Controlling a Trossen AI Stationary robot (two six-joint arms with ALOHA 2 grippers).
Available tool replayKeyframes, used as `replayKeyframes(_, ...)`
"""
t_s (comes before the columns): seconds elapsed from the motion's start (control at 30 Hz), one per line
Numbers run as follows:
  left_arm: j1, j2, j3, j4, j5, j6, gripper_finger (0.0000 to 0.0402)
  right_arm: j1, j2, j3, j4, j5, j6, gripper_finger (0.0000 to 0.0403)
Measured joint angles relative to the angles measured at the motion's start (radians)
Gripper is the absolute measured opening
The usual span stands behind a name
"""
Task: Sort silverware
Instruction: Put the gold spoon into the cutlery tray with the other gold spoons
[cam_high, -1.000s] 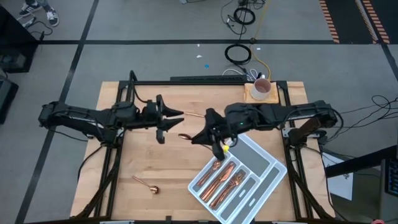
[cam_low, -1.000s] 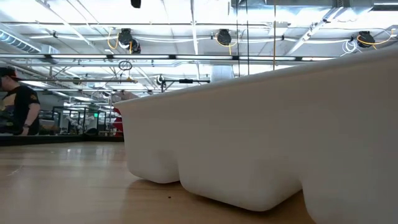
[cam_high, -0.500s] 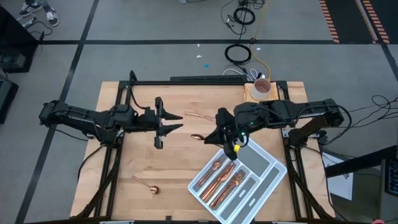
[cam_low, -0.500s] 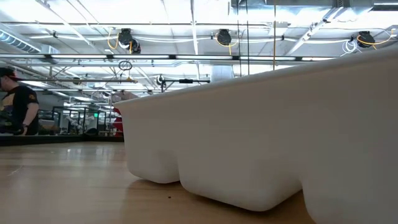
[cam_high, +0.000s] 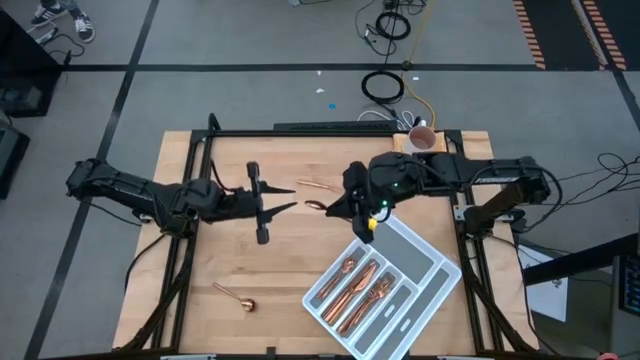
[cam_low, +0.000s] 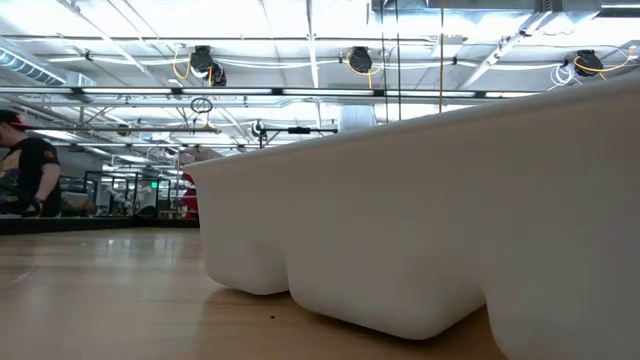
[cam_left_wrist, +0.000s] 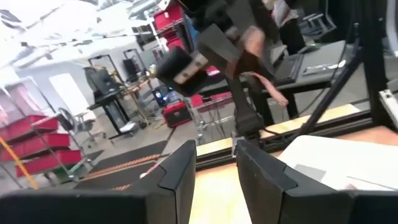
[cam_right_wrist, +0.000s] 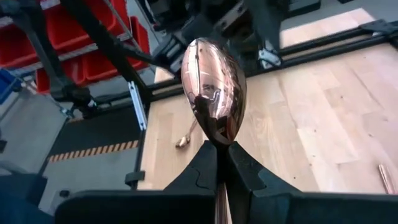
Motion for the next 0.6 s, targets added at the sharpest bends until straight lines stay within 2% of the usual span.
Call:
replayKeyframes(0.27,-0.001,0.000,0.000,0.039,-0.004,0.034,0.0123,-0.020,0.074,-0.003,0.031,-0.048,-0.011,0.0000)
replayKeyframes(0.5,-0.007,0.000,0.000,0.029,-0.004,0.033,0.0123,-0.037,0.079,-0.003,0.071,-0.107,-0.014,0.0000)
replayKeyframes(0.6,-0.014,0.000,0.000,0.007,-0.042,0.034,0.0123,-0.037,0.069,-0.003,0.057,-0.124,-0.017,0.0000)
